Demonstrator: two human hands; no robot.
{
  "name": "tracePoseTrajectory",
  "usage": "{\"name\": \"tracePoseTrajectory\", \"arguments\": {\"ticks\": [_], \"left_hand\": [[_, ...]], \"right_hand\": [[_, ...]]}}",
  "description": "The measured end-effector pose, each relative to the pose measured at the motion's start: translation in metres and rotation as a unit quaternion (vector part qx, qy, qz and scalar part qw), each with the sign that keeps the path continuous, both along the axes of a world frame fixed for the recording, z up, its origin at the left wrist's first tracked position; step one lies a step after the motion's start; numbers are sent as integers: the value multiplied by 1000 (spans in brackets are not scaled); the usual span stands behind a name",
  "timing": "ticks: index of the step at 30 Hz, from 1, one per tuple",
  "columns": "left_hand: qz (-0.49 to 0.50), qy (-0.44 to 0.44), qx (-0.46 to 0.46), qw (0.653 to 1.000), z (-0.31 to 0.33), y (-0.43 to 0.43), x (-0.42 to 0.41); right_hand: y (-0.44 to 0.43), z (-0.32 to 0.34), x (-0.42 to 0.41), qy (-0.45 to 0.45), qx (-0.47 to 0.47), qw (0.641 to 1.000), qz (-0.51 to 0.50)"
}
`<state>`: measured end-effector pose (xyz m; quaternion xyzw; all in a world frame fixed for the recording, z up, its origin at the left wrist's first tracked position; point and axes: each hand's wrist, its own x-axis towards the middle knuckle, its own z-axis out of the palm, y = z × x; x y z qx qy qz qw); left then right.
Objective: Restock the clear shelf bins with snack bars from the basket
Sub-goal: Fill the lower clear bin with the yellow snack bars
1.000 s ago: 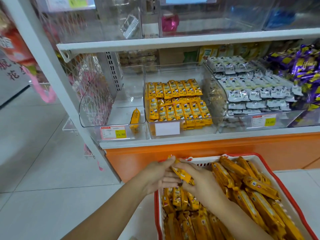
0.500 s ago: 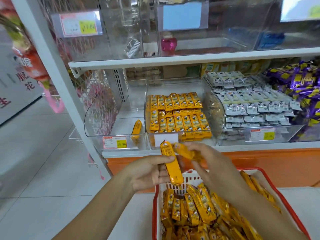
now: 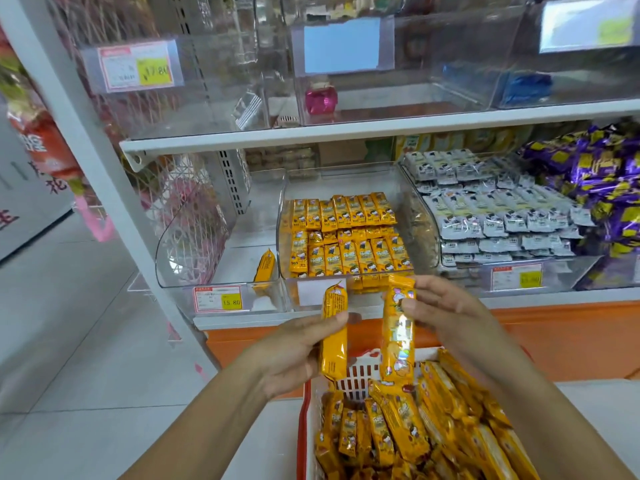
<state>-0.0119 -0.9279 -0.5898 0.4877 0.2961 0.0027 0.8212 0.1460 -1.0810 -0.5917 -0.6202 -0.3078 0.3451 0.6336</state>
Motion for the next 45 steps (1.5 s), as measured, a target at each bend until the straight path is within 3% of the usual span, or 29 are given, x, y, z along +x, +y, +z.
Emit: {"name": "tracePoseTrajectory", "arguments": {"ticks": [4,11,17,22,24,26,29,33,35,38,41,45], "left_hand": [[-8,-21,-30,999,-3,-5,5],[-15,-38,-83,996,-12,-21,16],[-1,-85,-124,989,-5,-23,30],[48,-143,-97,984,10,-11,42],[56,-153,-83,983,15,-3,43],[54,-168,-64,982,19,5,45],[57,-181,-47,981,22,15,45],[52,-191,-60,978,22,25,45],[51,-186,-75,978,21,30,43],[41,-186,-129,973,19,38,38],[2,-195,-161,967,18,40,34],[-37,-208,-191,958,12,36,36]], "right_hand": [[-3,2,-1,27,30,999,9],[1,-6,-4,16,-6,1000,13],[15,-1,-12,-167,-23,970,-176],[23,16,-30,-322,-112,933,-114],[31,21,-31,-360,-105,920,-113],[36,27,-29,-357,-67,925,-112],[44,37,-22,-281,-26,952,-118],[58,45,3,-185,-62,978,-73],[59,50,18,-197,-77,976,-47],[50,66,34,-329,-54,943,11],[45,77,41,-467,-64,875,108],[52,67,39,-561,-61,813,144]]}}
